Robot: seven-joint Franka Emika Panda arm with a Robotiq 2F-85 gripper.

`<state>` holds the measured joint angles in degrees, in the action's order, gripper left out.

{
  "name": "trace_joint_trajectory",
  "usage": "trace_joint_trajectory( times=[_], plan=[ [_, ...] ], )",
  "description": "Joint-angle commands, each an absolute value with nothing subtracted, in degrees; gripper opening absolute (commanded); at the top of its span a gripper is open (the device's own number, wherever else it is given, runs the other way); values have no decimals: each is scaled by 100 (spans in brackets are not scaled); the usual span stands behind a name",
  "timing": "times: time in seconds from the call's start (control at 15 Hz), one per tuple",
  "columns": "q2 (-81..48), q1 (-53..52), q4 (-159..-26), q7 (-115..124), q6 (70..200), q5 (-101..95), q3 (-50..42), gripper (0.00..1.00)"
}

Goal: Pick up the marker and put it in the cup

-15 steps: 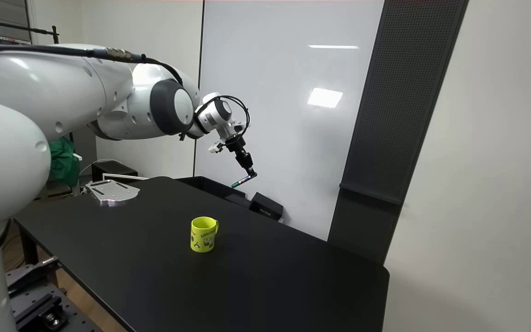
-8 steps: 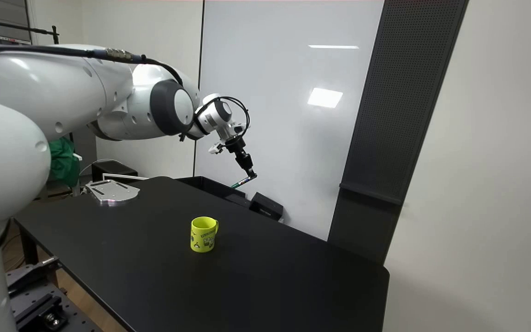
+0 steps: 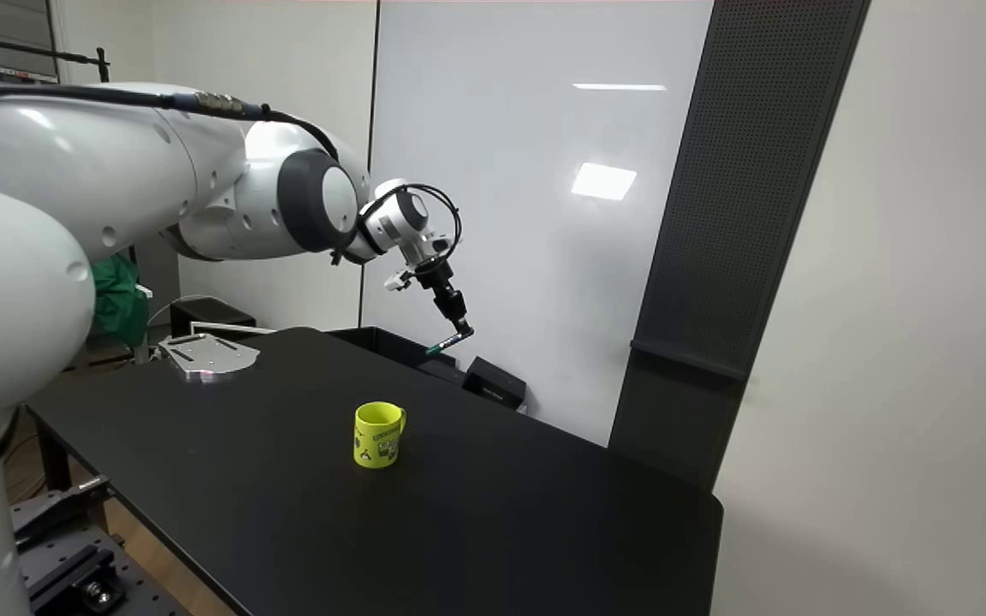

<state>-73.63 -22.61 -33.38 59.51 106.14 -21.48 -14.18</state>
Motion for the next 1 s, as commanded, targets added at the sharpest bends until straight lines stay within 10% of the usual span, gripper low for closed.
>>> trace_joint_trajectory(
  times=[0.0,0.93],
  plan=[
    [-7178,-2308,-3593,5810,10664,-2181,-1384,5],
    [-6110,-2071,-5416,5067,11653,-2288,-1434,5]
  ],
)
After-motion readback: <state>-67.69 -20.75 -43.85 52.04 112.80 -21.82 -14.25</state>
